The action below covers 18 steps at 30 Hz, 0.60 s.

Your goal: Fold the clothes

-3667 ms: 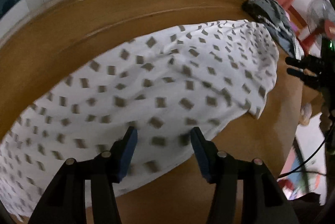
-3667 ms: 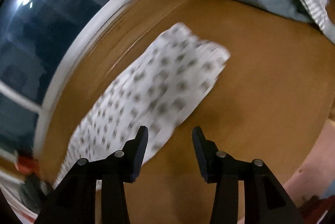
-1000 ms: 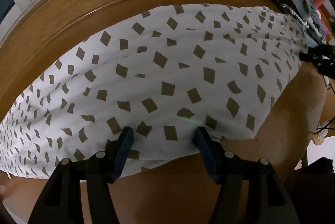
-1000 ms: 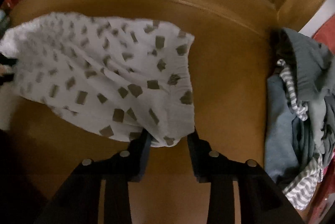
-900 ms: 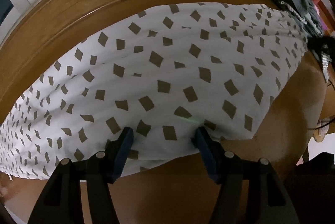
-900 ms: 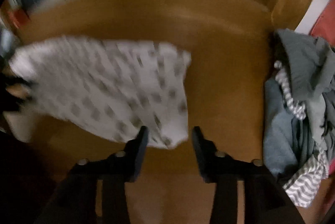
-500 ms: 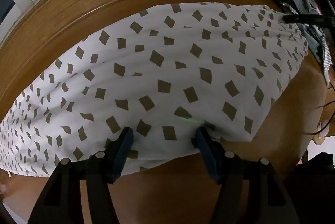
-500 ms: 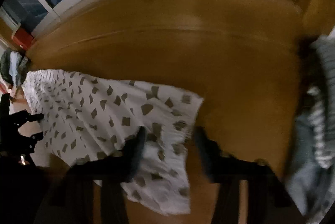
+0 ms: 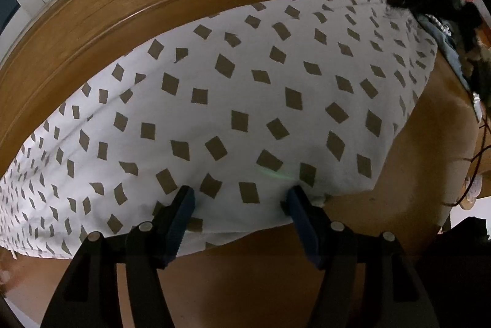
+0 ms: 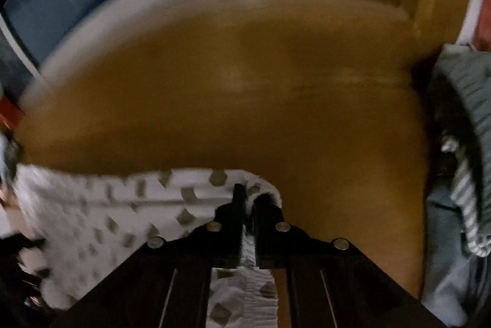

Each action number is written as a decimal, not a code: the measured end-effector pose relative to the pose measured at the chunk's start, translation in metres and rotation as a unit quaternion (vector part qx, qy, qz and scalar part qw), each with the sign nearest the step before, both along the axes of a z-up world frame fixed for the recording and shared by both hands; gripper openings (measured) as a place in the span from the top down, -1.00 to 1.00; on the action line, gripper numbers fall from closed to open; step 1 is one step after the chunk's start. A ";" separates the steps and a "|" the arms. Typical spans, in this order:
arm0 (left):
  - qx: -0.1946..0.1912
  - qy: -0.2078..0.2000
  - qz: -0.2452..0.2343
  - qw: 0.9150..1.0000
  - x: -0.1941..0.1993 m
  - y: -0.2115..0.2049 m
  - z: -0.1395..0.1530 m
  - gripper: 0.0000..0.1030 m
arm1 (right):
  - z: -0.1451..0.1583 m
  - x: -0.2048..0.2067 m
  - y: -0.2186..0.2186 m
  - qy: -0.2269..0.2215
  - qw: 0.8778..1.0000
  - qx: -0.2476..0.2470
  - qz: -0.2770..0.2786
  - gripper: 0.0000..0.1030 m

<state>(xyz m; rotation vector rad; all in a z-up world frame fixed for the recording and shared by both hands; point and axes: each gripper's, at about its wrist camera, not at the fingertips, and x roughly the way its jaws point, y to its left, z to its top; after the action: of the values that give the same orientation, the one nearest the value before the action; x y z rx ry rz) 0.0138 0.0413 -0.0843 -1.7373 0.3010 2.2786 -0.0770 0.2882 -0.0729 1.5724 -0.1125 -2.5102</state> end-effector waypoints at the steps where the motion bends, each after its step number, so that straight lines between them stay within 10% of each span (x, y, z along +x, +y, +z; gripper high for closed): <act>1: 0.000 -0.003 -0.002 1.000 0.000 0.000 0.001 -0.20 | -0.001 0.000 -0.002 -0.002 1.000 0.002 0.000 0.90; 6: 0.020 0.013 -0.021 1.000 0.007 -0.007 0.021 -0.16 | 0.029 0.007 -0.025 0.010 0.999 0.025 0.023 0.73; 10: 0.042 0.035 -0.014 0.998 0.005 -0.014 0.030 -0.16 | 0.047 0.015 -0.074 0.015 0.991 0.086 0.097 -0.21; 18: 0.051 0.054 -0.013 0.997 -0.049 0.022 0.008 -0.16 | 0.039 0.018 -0.107 -0.039 0.957 0.255 0.134 -0.21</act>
<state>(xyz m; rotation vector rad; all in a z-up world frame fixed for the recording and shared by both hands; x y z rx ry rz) -0.0355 0.0630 -0.0759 -1.5549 0.2236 2.3314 -0.0587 0.1808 -0.0342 1.7120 0.7458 -2.3708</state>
